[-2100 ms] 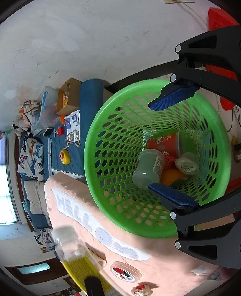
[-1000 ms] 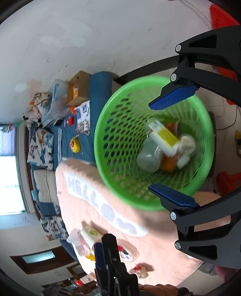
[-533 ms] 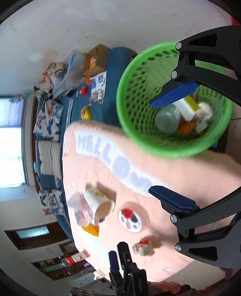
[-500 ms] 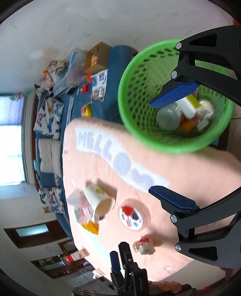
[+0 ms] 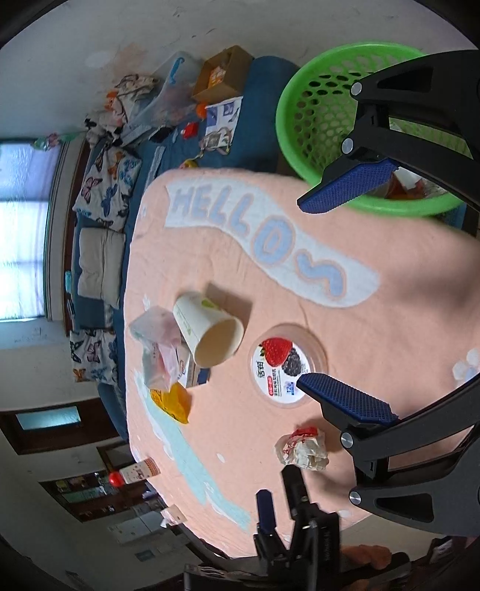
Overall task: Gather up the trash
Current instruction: 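Grasp the crumpled tissue with the left tool while the right tool moves to the strawberry yogurt tub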
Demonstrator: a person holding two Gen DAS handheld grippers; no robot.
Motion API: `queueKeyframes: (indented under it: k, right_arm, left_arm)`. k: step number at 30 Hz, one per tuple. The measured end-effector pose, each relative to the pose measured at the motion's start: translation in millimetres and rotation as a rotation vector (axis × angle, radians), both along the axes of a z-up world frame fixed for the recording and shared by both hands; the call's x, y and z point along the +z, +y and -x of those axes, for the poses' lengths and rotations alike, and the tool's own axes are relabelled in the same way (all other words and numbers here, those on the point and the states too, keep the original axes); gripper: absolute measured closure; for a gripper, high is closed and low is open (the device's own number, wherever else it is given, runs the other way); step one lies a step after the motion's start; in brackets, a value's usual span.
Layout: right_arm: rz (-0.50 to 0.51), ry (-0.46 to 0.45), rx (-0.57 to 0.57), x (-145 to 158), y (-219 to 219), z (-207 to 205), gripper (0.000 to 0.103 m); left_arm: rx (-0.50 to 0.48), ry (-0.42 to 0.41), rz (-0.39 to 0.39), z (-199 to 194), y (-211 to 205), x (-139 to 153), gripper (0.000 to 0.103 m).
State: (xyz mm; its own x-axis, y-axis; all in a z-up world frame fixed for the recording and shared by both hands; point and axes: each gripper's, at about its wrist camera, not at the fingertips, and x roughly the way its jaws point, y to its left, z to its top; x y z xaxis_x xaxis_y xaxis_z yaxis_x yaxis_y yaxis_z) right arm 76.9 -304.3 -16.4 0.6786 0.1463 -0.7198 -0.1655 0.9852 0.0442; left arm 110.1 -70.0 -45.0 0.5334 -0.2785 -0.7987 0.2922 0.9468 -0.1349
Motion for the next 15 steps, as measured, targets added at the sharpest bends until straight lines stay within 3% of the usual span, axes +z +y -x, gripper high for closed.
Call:
queueKeyframes:
  k: [9,15]
  right_arm:
    - [0.007,0.022,0.005,-8.6,4.9,-7.7,0.015]
    - [0.005,0.032,-0.006,-11.3,-2.2,-8.7,0.015]
  left_arm:
    - [-0.027,0.035,-0.009,-0.8,-12.0,-14.0,0.023]
    - [-0.04,0.054,-0.028,-5.1,-18.2,-22.5,0.033]
